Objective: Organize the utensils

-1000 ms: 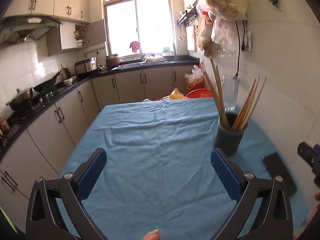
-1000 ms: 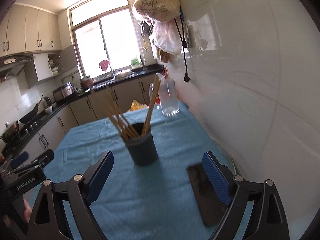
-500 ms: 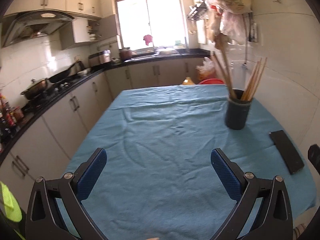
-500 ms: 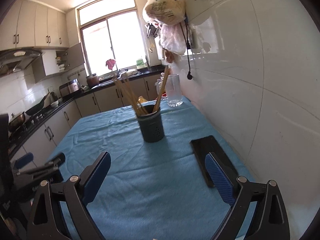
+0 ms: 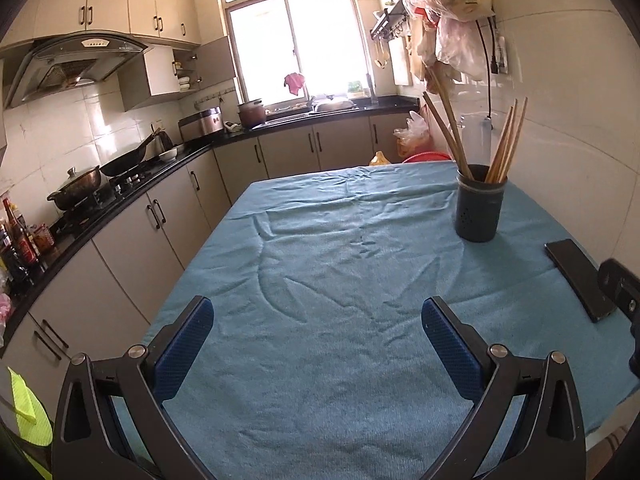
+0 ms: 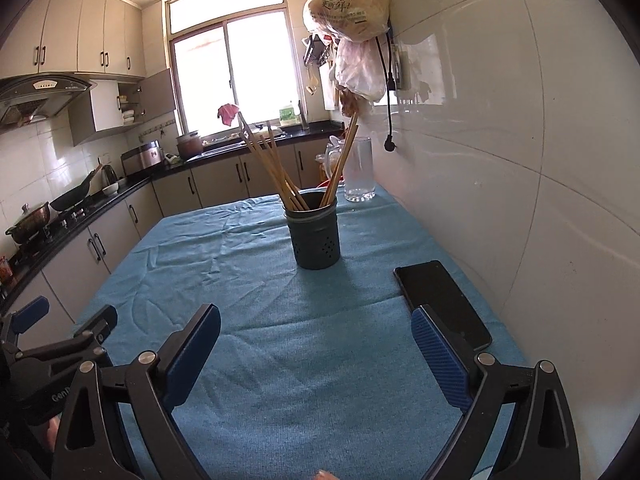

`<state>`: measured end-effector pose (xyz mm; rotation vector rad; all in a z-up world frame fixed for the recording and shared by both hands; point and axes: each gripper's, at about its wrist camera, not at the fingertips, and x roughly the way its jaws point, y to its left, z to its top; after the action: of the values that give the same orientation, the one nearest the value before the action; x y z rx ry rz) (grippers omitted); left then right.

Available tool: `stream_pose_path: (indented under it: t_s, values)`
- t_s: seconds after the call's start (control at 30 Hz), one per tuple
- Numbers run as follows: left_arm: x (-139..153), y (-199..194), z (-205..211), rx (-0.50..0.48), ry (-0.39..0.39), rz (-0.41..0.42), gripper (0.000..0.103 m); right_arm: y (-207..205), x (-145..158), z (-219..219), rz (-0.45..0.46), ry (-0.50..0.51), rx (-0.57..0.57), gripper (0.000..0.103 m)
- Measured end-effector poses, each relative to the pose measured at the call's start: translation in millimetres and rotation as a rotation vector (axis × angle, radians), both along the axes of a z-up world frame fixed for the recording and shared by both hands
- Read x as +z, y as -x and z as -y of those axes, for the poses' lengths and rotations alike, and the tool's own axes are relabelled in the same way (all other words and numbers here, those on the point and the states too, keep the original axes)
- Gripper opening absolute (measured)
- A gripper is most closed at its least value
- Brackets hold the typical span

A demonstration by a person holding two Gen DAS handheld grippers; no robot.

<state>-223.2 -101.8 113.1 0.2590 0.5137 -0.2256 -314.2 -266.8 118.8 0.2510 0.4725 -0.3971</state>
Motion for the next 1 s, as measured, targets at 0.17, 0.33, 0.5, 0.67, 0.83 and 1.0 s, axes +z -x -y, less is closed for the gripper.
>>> stream_pose_path:
  t_s: [0.17, 0.33, 0.5, 0.67, 0.83, 1.0]
  values:
    - [-3.3, 1.4, 1.8, -0.006, -0.006, -0.002, 0.103, 1.4, 0.1, 1.8, 0.003, -0.005, -0.012, 0.1]
    - [-4.6, 1.7, 1.9, -0.005, -0.005, -0.009, 0.103, 1.7, -1.8, 2.8, -0.004, -0.013, -0.017, 0.1]
    - [-5.0, 2.2, 0.7, -0.004, -0.01, -0.01, 0.103, 2.6, -2.2, 2.7, -0.004, -0.012, -0.018, 0.1]
    - [-5.8, 2.7, 0.3, -0.003, -0.012, -0.008, 0.103, 2.5, -3.0, 2.9, -0.004, -0.013, -0.02, 0.1]
    - [-6.2, 3.2, 0.7, -0.005, -0.014, -0.007, 0.103, 2.3, -4.1, 2.6, -0.006, -0.015, -0.02, 0.1]
    - [-6.9, 3.7, 0.8, -0.005, -0.016, -0.01, 0.103, 2.2, -4.6, 2.9, -0.008, -0.016, -0.019, 0.1]
